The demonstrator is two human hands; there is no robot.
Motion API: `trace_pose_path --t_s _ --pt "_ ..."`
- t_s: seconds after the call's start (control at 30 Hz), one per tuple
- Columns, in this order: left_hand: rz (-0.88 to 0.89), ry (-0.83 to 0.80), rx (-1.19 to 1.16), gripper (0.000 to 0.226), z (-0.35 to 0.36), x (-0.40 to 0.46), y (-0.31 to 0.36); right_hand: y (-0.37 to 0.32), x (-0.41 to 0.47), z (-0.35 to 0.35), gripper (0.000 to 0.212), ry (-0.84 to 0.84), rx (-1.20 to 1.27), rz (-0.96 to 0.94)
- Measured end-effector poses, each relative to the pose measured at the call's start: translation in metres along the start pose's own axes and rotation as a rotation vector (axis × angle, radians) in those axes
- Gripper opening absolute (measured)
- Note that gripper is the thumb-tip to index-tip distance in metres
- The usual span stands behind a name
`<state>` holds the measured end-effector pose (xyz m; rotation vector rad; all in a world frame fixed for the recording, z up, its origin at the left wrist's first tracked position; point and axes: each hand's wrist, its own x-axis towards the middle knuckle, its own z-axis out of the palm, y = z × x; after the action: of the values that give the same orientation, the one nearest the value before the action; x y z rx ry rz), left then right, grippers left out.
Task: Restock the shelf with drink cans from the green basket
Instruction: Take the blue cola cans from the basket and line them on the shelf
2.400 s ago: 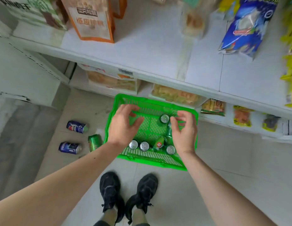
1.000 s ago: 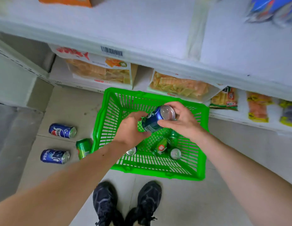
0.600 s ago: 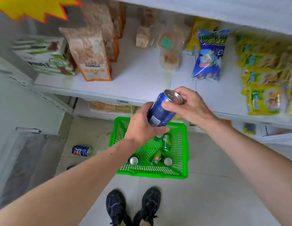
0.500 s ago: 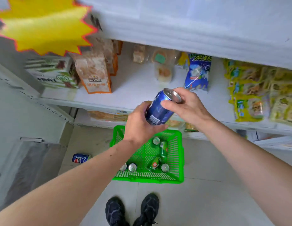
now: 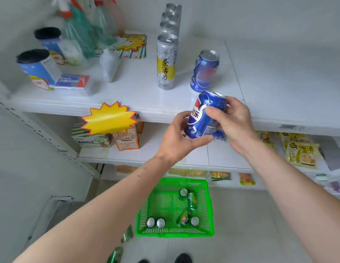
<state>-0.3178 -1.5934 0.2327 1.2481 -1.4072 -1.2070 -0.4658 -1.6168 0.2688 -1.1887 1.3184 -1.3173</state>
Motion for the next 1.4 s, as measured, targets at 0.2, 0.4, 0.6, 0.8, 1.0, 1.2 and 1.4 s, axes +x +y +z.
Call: trace_pose_path --t_s 0.2,0.4,0.6,0.8,1.0,1.2,1.4 --pt "0.005 -0.118 -0.115 0.041 -0.007 0.017 0.046 -0.049 0.016 -0.012 0.044 -0.094 0.076 -0.030" --pt "0.094 0.141 0.046 0.064 0.007 0.029 0.061 -0.065 0.022 -0.009 0.058 -0.026 -0.053 -0.052" --pt "0.134 0.259 0.155 0.068 0.034 0.044 0.058 -0.050 0.036 -0.013 0.073 0.107 -0.167 0.011" --pt "0.146 0.177 0.196 0.081 0.059 0.072 0.050 -0.048 0.076 -0.053 0.053 0.127 -0.228 0.031" --pt "0.308 0.344 0.373 0.063 0.055 0.103 0.061 -0.056 0.144 -0.086 0.061 0.064 -0.301 -0.033" --pt "0.413 0.355 0.597 0.055 0.023 0.151 0.084 -0.050 0.208 -0.084 0.065 -0.038 -0.284 -0.062" --pt "0.399 0.197 0.724 0.066 0.013 0.173 0.077 -0.019 0.257 -0.081 0.066 -0.201 -0.278 -0.055"
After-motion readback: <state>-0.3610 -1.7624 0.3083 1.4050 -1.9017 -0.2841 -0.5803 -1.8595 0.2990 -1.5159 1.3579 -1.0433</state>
